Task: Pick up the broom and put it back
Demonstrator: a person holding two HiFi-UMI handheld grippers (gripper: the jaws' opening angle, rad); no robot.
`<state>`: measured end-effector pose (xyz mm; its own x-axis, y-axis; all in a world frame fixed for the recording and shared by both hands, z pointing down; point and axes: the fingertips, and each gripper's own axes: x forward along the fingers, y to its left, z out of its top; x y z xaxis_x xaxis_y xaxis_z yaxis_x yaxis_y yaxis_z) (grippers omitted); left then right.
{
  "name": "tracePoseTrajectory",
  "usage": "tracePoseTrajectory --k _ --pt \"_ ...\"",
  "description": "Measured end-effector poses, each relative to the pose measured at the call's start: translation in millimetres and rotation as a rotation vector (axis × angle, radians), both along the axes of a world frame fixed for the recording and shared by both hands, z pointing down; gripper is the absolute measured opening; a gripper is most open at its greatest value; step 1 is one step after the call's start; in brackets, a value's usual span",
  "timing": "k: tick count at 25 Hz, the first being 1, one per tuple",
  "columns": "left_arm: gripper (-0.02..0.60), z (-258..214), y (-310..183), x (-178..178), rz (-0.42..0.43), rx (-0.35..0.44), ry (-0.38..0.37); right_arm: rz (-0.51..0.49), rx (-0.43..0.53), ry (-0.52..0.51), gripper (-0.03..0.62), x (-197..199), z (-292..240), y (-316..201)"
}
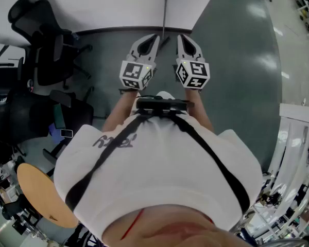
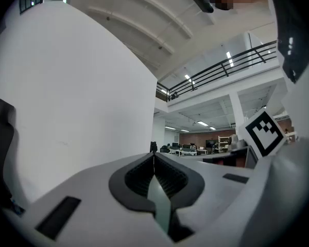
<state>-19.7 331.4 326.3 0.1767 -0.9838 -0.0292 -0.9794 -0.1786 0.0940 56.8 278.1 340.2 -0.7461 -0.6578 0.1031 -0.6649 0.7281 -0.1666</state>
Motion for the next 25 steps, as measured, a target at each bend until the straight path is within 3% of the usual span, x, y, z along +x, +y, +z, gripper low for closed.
tracePoseTrajectory --k 6,10,12,16,25 --pt "0.014 11 -2 27 -0.064 -0.013 0.017 -0.069 0.000 0.008 0.006 29 9 1" --pt "0.012 23 -3 46 -0.108 -0.036 0.012 -0.132 0.024 0.138 0.005 47 37 5" --pt "0.012 33 -2 50 -0.119 -0.061 0.006 -0.180 -0.011 0.188 0.006 48 60 8" --pt "0.012 53 1 40 -0.142 -0.114 0.015 -0.199 -0.107 0.175 0.006 46 84 10" --pt "0.014 82 -68 -8 -0.071 -0.139 0.033 -0.156 -0.083 0.182 0.006 -9 96 -47"
